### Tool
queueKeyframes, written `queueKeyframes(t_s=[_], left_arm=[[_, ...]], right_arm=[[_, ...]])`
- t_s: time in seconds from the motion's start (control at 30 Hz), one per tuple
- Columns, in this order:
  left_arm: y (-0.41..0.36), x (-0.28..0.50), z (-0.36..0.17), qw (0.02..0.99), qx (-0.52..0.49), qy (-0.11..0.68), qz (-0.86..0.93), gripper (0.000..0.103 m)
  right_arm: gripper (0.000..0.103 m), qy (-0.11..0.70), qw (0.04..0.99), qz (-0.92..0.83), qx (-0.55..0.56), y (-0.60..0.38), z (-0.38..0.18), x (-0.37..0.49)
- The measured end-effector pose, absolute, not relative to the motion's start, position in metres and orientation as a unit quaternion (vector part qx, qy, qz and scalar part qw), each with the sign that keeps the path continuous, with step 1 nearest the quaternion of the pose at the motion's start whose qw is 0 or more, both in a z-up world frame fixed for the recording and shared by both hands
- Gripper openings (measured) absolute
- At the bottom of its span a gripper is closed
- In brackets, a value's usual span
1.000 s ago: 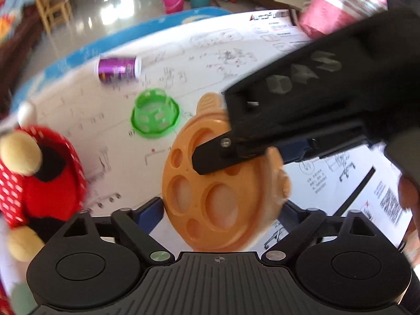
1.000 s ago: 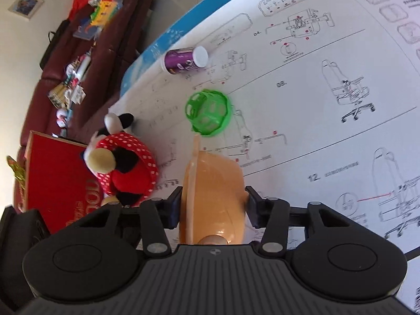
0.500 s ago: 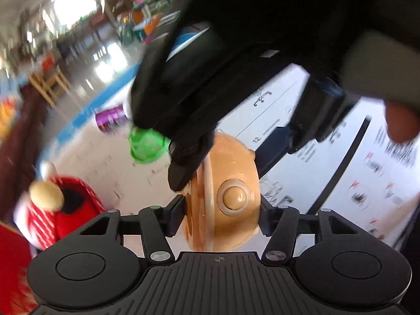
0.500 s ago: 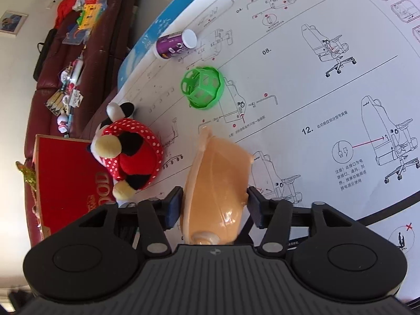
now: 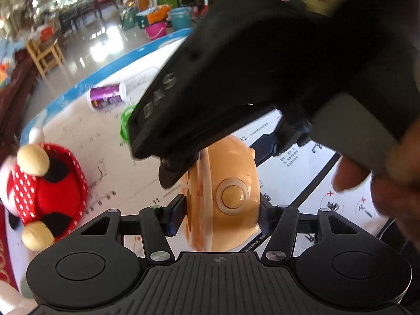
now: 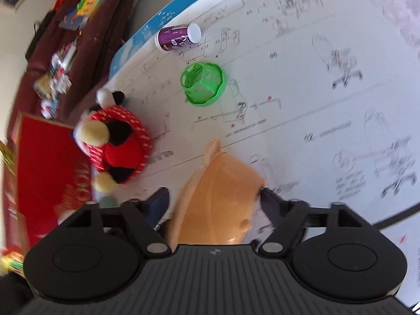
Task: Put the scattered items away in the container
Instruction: 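Lift the orange toy off the table with both grippers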
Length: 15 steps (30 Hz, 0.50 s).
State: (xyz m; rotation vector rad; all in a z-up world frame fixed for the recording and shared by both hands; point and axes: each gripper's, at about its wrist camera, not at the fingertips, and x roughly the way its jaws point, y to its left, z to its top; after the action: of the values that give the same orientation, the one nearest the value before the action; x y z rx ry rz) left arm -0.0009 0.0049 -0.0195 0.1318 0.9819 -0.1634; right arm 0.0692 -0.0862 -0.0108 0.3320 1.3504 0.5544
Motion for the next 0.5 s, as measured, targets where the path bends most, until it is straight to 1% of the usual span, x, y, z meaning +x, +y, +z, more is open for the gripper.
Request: queueKeyframes(t_s=[0.03, 0.1, 0.17, 0.23, 0.33, 0.5], left_arm=[[0.007, 0.001, -0.021, 0.875, 0.051, 0.477, -0.07, 0.071], [0.008, 0.004, -0.024, 0.873, 0.05, 0.483, -0.043, 0.08], [0.005, 0.005, -0.028, 0.87, 0.057, 0.487, -0.044, 0.074], [0.003, 0.003, -0.03, 0.872, 0.059, 0.484, -0.048, 0.068], [0.001, 0.004, -0.028, 0.872, 0.059, 0.484, -0.048, 0.066], [0.003, 0.003, -0.028, 0.873, 0.068, 0.48, -0.052, 0.065]], right_arm=[[0.068, 0.614, 0.73, 0.253, 0.161, -0.088, -0.011, 0.068], [0.064, 0.614, 0.729, 0.255, 0.163, -0.088, -0.01, 0.068], [0.057, 0.618, 0.725, 0.257, 0.162, -0.086, -0.011, 0.068], [0.057, 0.622, 0.72, 0.261, 0.16, -0.084, -0.012, 0.068], [0.056, 0.623, 0.721, 0.262, 0.15, -0.079, -0.014, 0.066], [0.057, 0.629, 0.712, 0.262, 0.171, -0.083, -0.021, 0.067]])
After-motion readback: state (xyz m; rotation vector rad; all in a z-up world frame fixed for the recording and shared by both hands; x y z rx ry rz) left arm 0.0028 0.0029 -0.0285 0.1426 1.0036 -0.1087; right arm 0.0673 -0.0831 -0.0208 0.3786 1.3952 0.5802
